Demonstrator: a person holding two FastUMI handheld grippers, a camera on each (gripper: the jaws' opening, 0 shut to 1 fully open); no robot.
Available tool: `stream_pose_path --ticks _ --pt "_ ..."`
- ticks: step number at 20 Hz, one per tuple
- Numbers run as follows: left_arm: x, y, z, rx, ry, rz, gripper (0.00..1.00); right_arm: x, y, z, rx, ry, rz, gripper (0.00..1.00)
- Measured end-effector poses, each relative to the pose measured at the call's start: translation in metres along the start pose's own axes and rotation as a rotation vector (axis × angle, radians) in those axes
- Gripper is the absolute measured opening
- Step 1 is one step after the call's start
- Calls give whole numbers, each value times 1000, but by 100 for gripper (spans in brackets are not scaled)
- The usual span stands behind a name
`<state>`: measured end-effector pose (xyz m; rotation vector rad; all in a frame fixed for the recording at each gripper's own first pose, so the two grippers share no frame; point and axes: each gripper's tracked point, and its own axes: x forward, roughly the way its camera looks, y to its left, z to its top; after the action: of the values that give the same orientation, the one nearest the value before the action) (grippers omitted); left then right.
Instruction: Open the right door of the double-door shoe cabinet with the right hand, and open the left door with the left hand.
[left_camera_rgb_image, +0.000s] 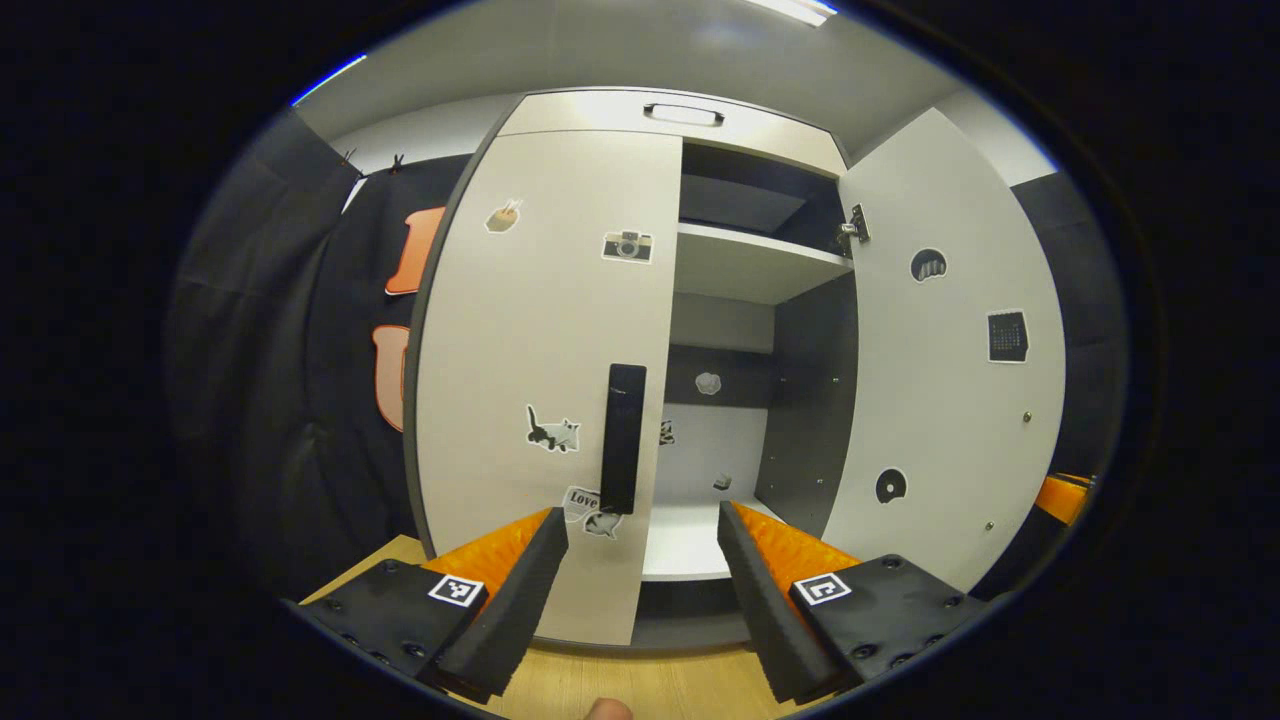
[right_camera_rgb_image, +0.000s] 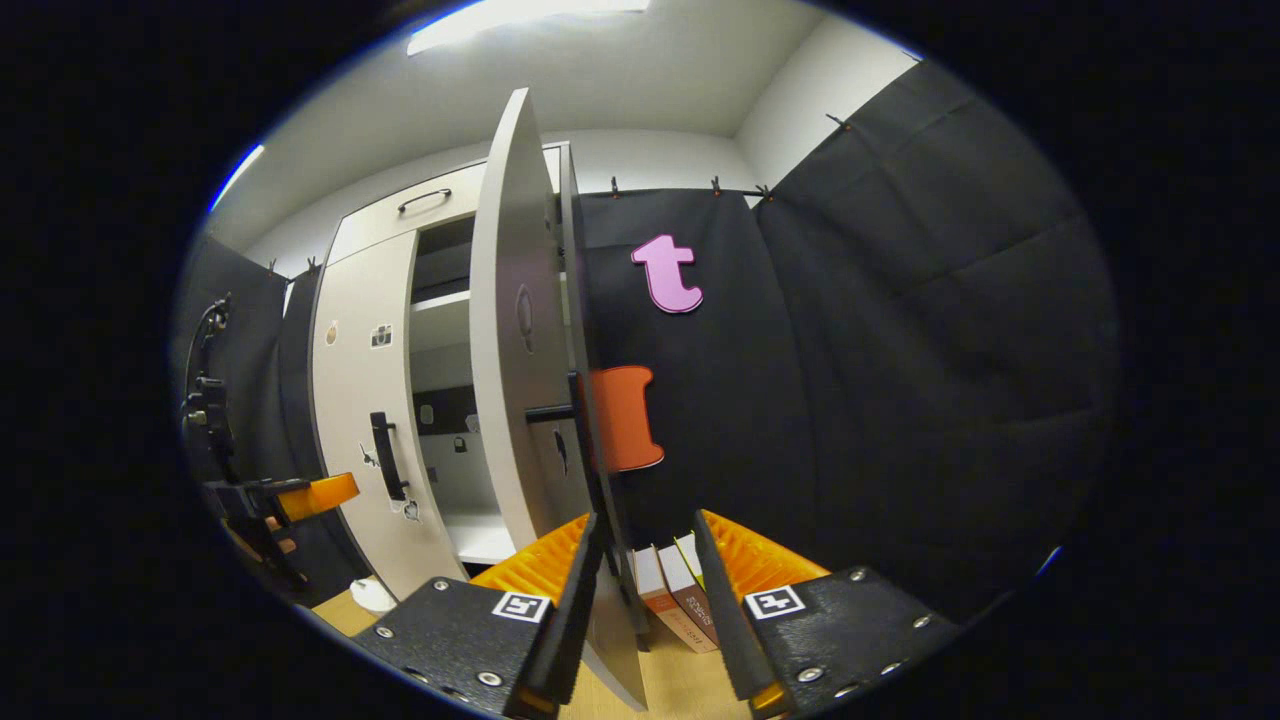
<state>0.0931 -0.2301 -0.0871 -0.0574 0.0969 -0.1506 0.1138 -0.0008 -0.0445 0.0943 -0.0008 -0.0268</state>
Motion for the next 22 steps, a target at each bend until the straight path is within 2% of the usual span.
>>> stream_pose_path --ticks 3,6,7,8,11,17,19,21,22 --pt "31 -3 -7 21 7 17 97 3 -14 9 -28 -43 -56 78" --pt "56 -1 -13 30 25 38 97 4 -18 11 -64 -59 -68 99" --pt "64 -1 -15 23 28 39 96 4 -17 10 -72 -58 -63 99" --pt "70 2 -16 20 33 45 96 5 -16 9 -77 -54 -55 93" --pt "87 15 -16 29 32 73 96 9 -11 6 -91 -47 -35 93" --pt "105 27 -12 3 40 58 94 13 -7 4 -84 -49 -29 93" --pt "109 26 -11 15 42 41 77 13 -9 4 -85 -51 -37 93" --pt "110 30 -14 23 48 54 65 13 -11 5 -89 -53 -46 93" --pt "109 32 -15 33 54 67 53 12 -11 6 -85 -56 -46 93"
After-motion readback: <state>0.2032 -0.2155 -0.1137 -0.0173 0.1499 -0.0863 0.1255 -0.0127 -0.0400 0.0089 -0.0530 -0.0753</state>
